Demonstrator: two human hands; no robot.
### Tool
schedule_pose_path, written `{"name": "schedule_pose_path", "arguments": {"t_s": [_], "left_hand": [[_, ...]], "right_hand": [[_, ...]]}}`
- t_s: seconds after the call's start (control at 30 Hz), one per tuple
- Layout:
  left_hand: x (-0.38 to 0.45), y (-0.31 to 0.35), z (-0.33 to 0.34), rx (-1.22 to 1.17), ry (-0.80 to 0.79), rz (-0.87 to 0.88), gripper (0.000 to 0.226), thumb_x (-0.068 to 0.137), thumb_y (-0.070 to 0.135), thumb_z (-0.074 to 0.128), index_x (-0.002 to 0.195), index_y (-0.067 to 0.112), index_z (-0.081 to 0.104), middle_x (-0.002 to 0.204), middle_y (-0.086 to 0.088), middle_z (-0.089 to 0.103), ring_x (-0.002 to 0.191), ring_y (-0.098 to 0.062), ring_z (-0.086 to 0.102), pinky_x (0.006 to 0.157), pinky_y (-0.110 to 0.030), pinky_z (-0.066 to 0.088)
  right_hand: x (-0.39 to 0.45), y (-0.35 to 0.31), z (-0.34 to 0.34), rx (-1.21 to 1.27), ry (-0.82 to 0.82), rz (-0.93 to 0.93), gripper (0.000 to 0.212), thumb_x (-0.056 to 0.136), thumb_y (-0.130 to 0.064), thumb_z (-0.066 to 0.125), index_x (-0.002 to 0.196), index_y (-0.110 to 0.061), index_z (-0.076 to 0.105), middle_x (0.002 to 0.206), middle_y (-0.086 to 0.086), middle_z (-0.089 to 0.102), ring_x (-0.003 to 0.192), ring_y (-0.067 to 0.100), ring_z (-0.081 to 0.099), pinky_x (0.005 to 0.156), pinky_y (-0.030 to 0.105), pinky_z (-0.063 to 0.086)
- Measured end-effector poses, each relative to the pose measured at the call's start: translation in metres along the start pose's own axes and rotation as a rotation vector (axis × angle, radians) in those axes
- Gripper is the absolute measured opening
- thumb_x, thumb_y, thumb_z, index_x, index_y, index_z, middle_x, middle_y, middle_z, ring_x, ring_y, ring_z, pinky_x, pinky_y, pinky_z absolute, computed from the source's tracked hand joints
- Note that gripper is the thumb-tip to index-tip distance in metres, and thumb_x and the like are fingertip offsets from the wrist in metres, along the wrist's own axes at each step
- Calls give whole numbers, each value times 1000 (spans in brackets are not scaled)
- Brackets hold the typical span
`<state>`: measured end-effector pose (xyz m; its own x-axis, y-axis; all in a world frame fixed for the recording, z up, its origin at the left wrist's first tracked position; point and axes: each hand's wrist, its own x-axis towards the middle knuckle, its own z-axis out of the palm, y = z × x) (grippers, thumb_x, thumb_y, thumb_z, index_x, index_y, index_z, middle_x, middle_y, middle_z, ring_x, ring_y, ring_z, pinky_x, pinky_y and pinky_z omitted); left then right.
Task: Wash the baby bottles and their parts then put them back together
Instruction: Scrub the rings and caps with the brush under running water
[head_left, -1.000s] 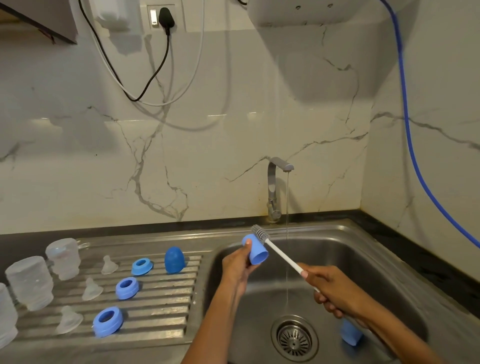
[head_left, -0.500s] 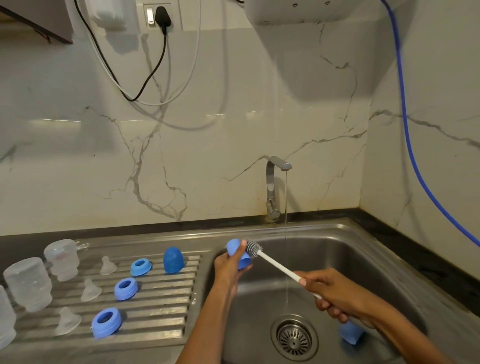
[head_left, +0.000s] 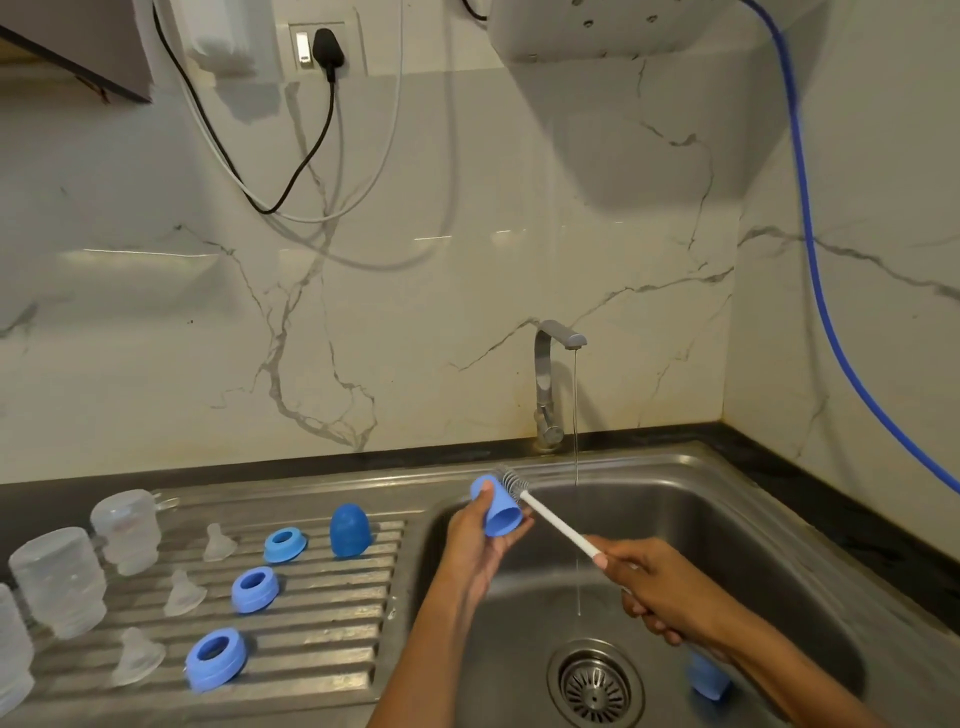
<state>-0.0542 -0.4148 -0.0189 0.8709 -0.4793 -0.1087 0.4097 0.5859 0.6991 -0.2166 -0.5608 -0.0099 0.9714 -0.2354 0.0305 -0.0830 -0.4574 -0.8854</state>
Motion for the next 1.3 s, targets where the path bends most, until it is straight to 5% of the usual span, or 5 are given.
{"name": "schedule_pose_path", "arguments": {"t_s": [0.53,0.77,0.97,1.13,1.3], "left_hand": [[10,9,-15,-98,92,111,45,97,15,48,136,-5,39,124,-27,49,106,-33,55,105,-50,40],[4,-11,4,1,-40,-8,38,98,28,46,127,3,46,111,-22,60,100,-33,61,82,-49,51],[9,-6,0,282,84,79,39,84,43,63,105,10,61,91,-8,58,73,-16,53,61,-30,47],[10,-7,-13,201,233,167,39,89,21,63,120,-2,55,111,-18,60,94,-22,58,83,-35,50],[7,-5,-7,82,19,50,40,95,14,53,127,-8,48,123,-26,58,111,-36,59,91,-42,50]], "right_hand": [[-7,-1,-22,157,-209,116,23,96,-40,52,101,-59,64,57,-2,43,44,6,34,39,18,31],[1,0,1,86,-16,33,29,100,-35,46,123,-52,47,56,-4,43,42,4,35,40,17,32],[-1,-4,9,-29,-32,-11,36,101,-33,45,134,-45,46,61,-2,44,41,1,36,40,18,32],[-6,-4,-1,-36,-100,39,33,101,-34,45,131,-46,50,59,-3,43,41,2,35,40,17,32],[-4,-5,0,8,-12,5,32,101,-33,45,129,-50,47,58,-3,43,42,4,36,40,19,32]]}}
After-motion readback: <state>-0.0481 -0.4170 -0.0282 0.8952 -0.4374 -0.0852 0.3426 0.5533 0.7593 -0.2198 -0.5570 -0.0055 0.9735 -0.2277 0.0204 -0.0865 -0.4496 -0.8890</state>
